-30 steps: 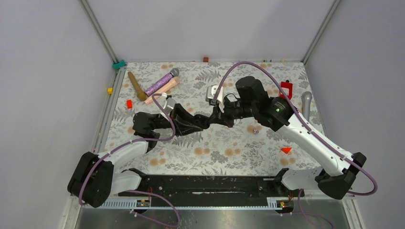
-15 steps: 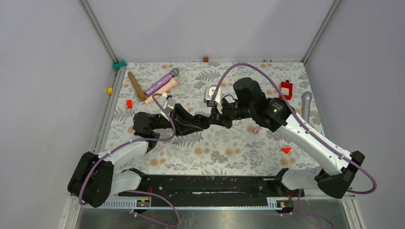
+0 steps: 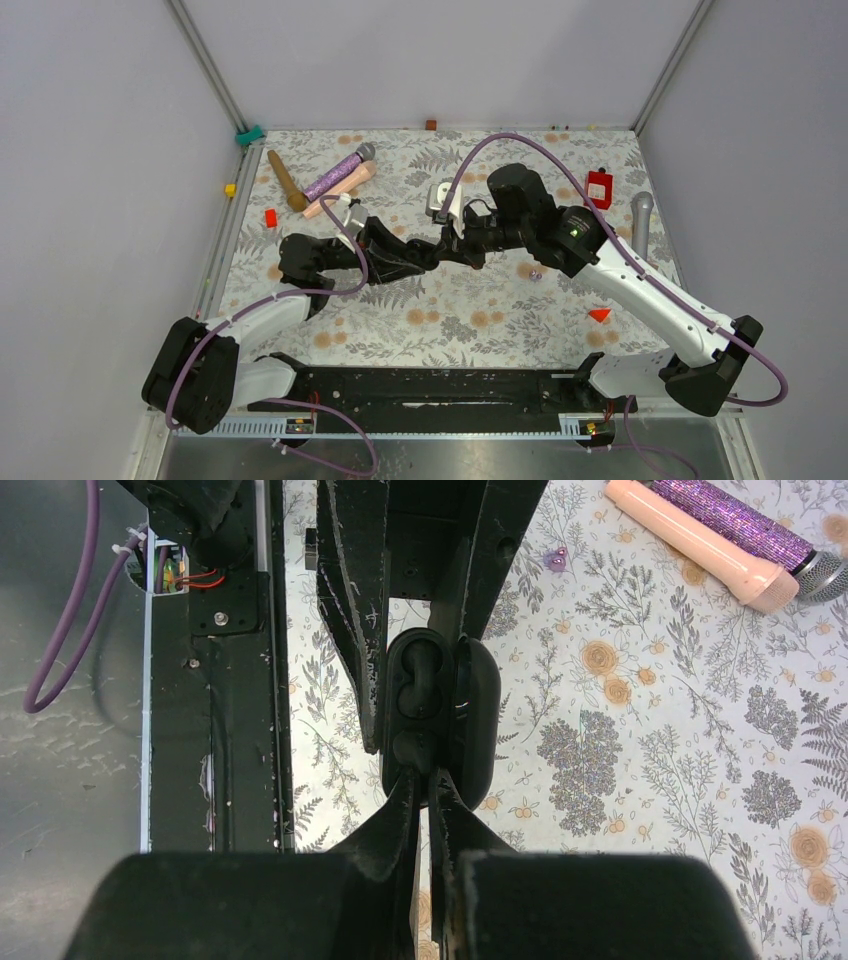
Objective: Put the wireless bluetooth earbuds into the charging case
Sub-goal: Place the earbud in the charging case.
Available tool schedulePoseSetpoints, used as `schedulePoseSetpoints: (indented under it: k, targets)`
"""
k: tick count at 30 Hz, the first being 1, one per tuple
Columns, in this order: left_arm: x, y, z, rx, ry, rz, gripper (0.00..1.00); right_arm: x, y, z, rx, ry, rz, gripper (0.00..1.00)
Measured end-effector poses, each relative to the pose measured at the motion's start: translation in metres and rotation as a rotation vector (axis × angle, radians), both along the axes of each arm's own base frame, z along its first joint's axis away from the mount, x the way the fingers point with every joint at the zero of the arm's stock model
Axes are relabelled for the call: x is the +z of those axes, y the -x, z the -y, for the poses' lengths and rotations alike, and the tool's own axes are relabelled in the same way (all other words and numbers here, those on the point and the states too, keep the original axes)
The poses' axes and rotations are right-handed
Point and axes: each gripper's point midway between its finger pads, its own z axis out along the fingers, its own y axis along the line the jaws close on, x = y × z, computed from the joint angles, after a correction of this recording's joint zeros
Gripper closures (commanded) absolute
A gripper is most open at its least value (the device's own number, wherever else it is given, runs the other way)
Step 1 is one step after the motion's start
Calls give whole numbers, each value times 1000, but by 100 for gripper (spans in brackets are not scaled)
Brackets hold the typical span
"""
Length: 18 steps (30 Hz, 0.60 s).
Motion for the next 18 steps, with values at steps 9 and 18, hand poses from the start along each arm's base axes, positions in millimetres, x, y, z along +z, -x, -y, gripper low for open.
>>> schedulePoseSetpoints:
  k: [9,18]
  targets:
    - [0,0,0,0,-1,-2,100,0,0,0,-1,0,-1,100]
    - [1,1,-1,-1,0,1,100,0,1,-2,-4,-7,-19,100]
